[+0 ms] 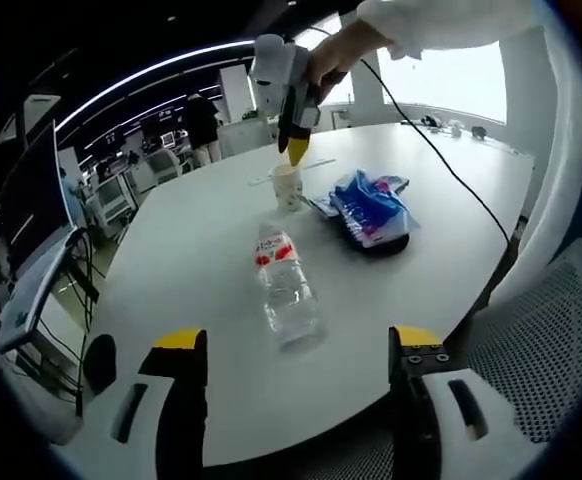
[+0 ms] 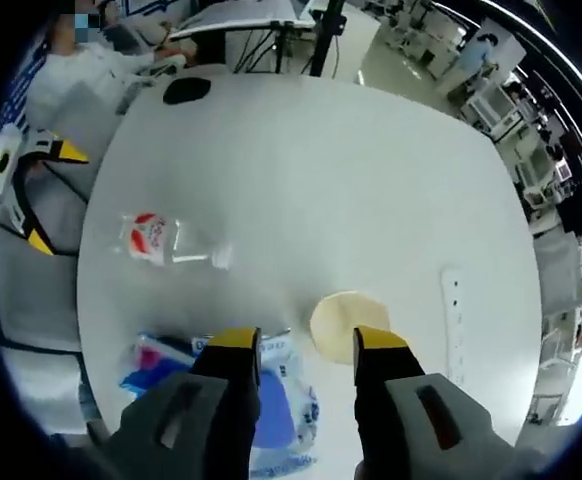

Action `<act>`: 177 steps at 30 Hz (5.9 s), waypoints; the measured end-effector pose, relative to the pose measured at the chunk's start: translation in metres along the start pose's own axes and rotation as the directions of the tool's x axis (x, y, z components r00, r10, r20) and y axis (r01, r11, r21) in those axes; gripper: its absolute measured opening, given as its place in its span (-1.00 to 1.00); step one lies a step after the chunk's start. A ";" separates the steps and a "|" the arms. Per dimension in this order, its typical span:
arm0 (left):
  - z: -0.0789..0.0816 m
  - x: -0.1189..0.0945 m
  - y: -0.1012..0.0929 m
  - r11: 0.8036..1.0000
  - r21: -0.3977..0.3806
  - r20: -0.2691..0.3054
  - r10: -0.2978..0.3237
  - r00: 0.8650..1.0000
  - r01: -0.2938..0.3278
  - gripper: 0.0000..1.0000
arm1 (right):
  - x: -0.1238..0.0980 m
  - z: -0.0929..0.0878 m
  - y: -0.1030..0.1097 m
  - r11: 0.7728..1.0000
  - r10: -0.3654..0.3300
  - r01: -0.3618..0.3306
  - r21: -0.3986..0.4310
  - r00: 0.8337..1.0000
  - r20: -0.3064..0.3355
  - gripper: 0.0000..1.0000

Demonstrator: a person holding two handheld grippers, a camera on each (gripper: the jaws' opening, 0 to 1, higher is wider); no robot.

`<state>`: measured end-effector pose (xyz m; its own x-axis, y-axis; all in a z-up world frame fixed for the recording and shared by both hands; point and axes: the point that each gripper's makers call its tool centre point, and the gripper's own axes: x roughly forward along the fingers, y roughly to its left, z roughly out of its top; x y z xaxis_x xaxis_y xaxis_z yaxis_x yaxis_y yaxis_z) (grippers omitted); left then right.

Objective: Arrange the tabletop items into an orderly group along one side of the table until the central work area is clear of visible clutter.

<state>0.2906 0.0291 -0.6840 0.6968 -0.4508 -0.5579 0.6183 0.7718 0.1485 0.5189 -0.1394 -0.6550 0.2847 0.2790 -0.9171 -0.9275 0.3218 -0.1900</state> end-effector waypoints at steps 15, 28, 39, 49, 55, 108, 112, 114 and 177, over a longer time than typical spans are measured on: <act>-0.001 0.001 -0.003 1.000 0.003 -0.005 -0.018 1.000 0.018 0.50 | -0.041 -0.013 0.014 0.981 -0.058 0.027 0.193 0.986 0.155 -0.23; 0.002 0.001 -0.006 0.999 0.002 0.011 -0.032 0.999 0.032 0.54 | -0.059 -0.040 0.035 0.942 -0.089 0.009 0.335 0.970 0.226 -0.24; -0.002 0.003 -0.014 0.998 0.012 -0.010 -0.069 0.998 0.069 0.54 | -0.074 -0.063 0.055 0.894 -0.130 -0.010 0.447 0.951 0.281 -0.26; -0.004 0.004 -0.017 0.997 0.022 -0.021 -0.076 0.997 0.077 0.56 | -0.076 -0.081 0.076 0.809 -0.180 -0.064 0.584 0.919 0.351 -0.30; -0.008 0.005 -0.019 0.996 0.019 -0.040 -0.087 0.995 0.088 0.55 | -0.075 -0.094 0.081 0.766 -0.203 -0.088 0.637 0.907 0.368 -0.30; -0.034 0.011 -0.013 0.999 0.004 -0.189 -0.048 0.981 0.049 0.58 | -0.103 -0.135 0.131 0.696 -0.195 -0.292 0.656 0.803 0.563 0.43; -0.031 0.011 -0.009 0.999 -0.035 -0.176 -0.037 0.984 0.031 0.59 | -0.101 -0.136 0.136 0.678 -0.181 -0.312 0.665 0.807 0.562 0.41; -0.036 0.011 -0.010 0.996 -0.081 -0.208 -0.054 0.977 0.038 0.61 | -0.105 -0.136 0.141 0.701 -0.181 -0.295 0.649 0.806 0.563 0.40; 0.078 0.190 0.033 0.948 -0.318 -0.360 -0.134 0.923 0.014 0.25 | -0.101 -0.192 0.157 0.484 -0.282 -0.316 0.816 0.827 0.487 -0.02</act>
<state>0.4718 -0.0657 -0.7216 0.4294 -0.3587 -0.8288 0.4800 0.8680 -0.1270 0.2977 -0.2907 -0.6599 0.6146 0.5806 -0.5340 -0.3411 0.8060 0.4838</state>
